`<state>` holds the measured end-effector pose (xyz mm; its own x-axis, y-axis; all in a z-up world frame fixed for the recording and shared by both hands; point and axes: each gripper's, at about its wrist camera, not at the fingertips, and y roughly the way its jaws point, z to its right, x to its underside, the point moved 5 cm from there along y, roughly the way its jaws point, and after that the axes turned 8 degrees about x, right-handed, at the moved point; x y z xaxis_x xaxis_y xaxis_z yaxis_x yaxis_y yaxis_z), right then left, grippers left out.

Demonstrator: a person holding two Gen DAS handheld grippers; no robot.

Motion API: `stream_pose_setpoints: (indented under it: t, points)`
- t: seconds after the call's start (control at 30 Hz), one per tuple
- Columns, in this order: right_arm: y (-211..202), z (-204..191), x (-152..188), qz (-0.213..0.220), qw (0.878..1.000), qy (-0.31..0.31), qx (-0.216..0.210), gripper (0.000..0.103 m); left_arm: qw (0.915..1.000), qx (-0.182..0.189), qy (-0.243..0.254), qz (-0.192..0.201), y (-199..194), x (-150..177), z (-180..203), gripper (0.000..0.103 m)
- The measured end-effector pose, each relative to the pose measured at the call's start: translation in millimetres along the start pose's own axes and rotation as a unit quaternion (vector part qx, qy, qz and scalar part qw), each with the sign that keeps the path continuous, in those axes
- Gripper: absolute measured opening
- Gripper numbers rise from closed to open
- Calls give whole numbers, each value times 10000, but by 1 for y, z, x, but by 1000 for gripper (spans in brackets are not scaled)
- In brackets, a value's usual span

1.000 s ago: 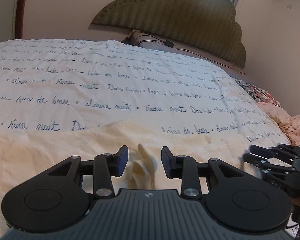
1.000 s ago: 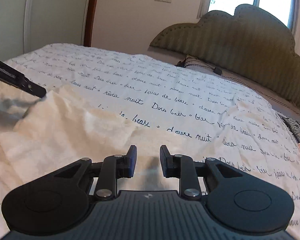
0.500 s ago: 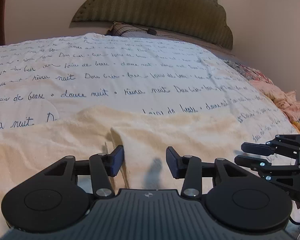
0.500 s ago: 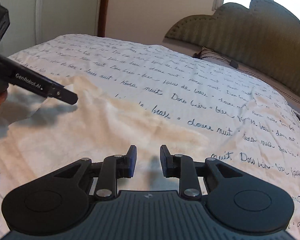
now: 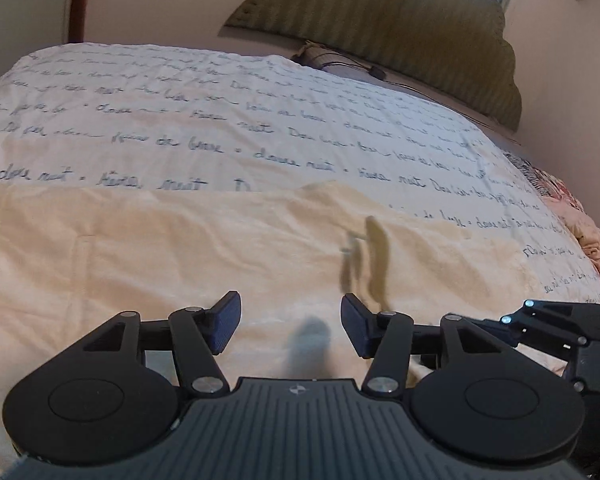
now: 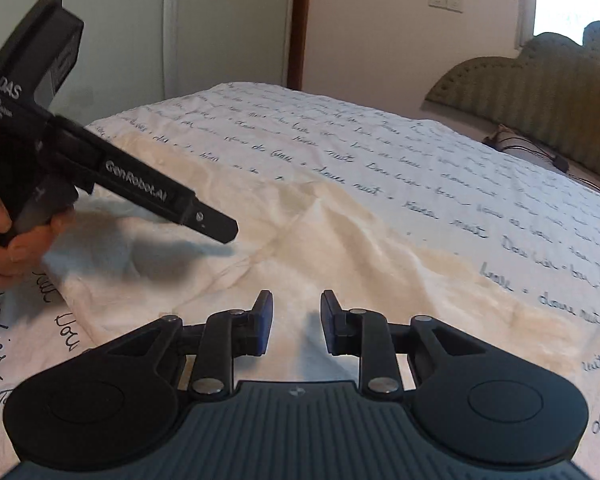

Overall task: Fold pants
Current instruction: 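Lay the held corners down and open both grippers, releasing the pants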

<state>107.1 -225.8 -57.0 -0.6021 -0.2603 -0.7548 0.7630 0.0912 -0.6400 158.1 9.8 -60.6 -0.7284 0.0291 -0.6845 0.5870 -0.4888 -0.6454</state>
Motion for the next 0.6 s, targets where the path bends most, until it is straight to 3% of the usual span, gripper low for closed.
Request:
stream_pose_setpoints:
  t: [0.1, 0.3, 0.37, 0.47, 0.6]
  points:
    - [1, -17, 8, -131, 9982, -577, 105, 25, 9995, -296, 118, -34, -18, 8, -20, 67]
    - [-9, -5, -3, -78, 9997, -100, 207, 25, 9965, -497, 664, -39, -21, 22, -21, 70]
    - [-3, -13, 3, -327, 9988, -343, 146, 25, 9967, -450, 677, 85, -28, 20, -21, 70]
    - [-6, -21, 4, -291, 9971, -555, 422, 25, 9959, -569, 559, 416, -51, 15, -34, 71]
    - [-23, -37, -16, 236, 9963, -644, 515, 26, 9937, -901, -44, 660, -88, 9, -74, 76]
